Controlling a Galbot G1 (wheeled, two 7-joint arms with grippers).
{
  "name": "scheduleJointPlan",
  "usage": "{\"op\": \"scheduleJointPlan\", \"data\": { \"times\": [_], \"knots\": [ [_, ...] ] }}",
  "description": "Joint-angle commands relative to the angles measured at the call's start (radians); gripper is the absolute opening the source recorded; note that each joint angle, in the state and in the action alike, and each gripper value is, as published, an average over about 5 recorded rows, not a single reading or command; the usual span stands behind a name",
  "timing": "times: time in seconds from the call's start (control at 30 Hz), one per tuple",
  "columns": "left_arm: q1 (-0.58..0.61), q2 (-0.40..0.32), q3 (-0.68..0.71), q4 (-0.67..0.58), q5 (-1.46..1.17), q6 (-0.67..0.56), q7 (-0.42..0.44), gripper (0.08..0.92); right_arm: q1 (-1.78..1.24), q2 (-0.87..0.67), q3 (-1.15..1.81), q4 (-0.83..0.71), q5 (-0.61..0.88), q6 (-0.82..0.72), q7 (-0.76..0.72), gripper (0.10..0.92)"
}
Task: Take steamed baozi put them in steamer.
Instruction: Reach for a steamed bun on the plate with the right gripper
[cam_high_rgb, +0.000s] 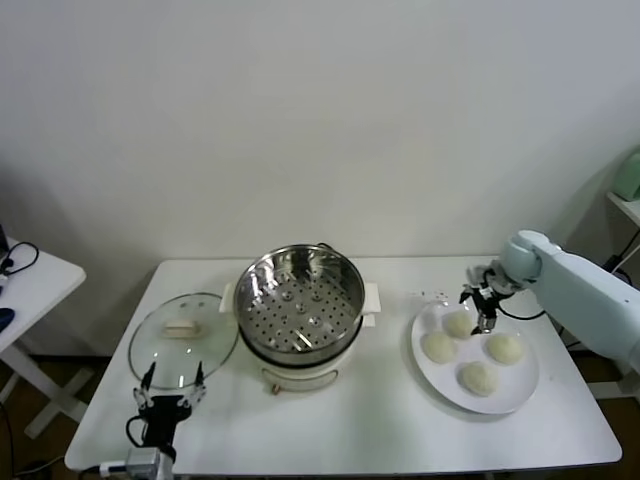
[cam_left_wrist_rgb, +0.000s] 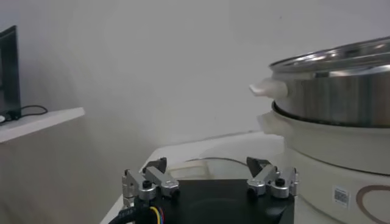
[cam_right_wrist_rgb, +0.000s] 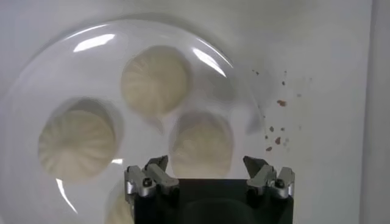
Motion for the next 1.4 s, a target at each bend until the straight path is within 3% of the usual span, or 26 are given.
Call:
{"op": "scheduleJointPlan", "data": {
  "times": [0.03,0.57,1.13,1.4],
  "knots": [
    [-0.002,0.002,-0.003,0.003,0.001,0.000,0.001,0.823,-0.012,0.013,0.017,-0.017,-0.021,-0.004,0.001,0.823],
    [-0.009,0.002,-0.004,0.010,0.002,0.004,0.003,0.823,-0.030,0.032,0.052,-0.057,-0.033,-0.001,0.001,0.799],
    [-0.010,0.005,-0.007,0.017,0.003,0.006,0.002,0.823,-0.019,0.040,0.030,-0.058,-0.042,0.005,-0.006,0.604],
    [-0.008,0.016,-0.011,0.014,0.001,0.006,0.002,0.823,0.128,-0.052,-0.132,0.066,0.053,0.016,-0.013,0.569]
  ]
}}
